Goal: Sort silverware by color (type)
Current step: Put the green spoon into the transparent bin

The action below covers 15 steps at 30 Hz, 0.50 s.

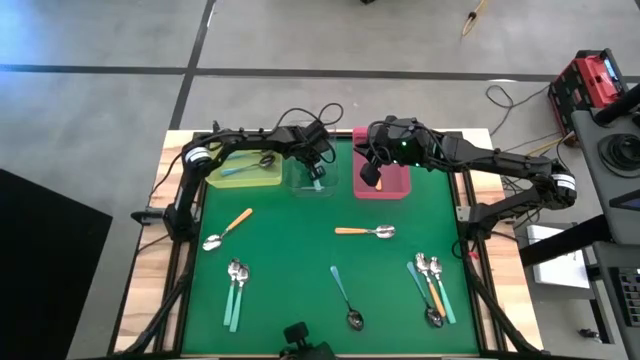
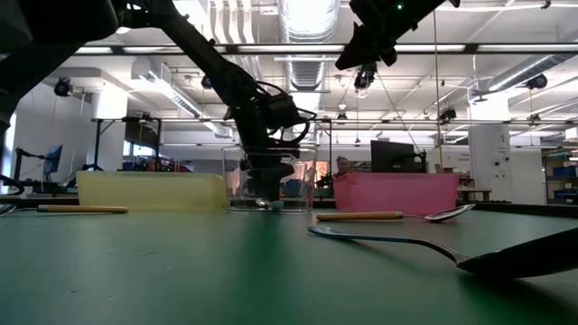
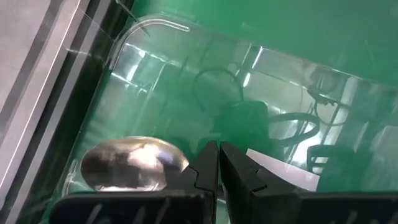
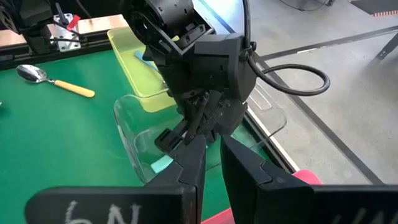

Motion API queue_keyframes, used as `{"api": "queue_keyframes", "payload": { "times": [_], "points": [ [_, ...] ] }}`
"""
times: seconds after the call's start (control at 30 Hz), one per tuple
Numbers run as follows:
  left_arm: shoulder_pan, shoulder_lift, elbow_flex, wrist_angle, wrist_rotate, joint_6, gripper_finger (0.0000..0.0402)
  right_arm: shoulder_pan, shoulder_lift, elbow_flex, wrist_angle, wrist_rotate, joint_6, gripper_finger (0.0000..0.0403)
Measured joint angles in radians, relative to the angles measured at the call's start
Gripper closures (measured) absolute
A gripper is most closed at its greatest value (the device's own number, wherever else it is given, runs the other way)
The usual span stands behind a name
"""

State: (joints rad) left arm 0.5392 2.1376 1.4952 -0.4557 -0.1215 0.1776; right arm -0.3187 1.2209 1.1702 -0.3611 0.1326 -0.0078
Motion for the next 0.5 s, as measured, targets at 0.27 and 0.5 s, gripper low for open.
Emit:
{"api": "queue_keyframes", "payload": {
  "times": [0.27, 0.5],
  "points": [
    [-0.003, -0.012, -0.002, 0.026, 0.009, 0.000, 0.0401, 0.000, 0.000, 0.000, 0.000, 0.000, 0.000, 0.0360],
    [-0.003, -0.057, -0.002, 0.029, 0.009, 0.006, 0.0401, 0.000, 0.000, 0.000, 0.000, 0.000, 0.000, 0.0360]
  ]
}}
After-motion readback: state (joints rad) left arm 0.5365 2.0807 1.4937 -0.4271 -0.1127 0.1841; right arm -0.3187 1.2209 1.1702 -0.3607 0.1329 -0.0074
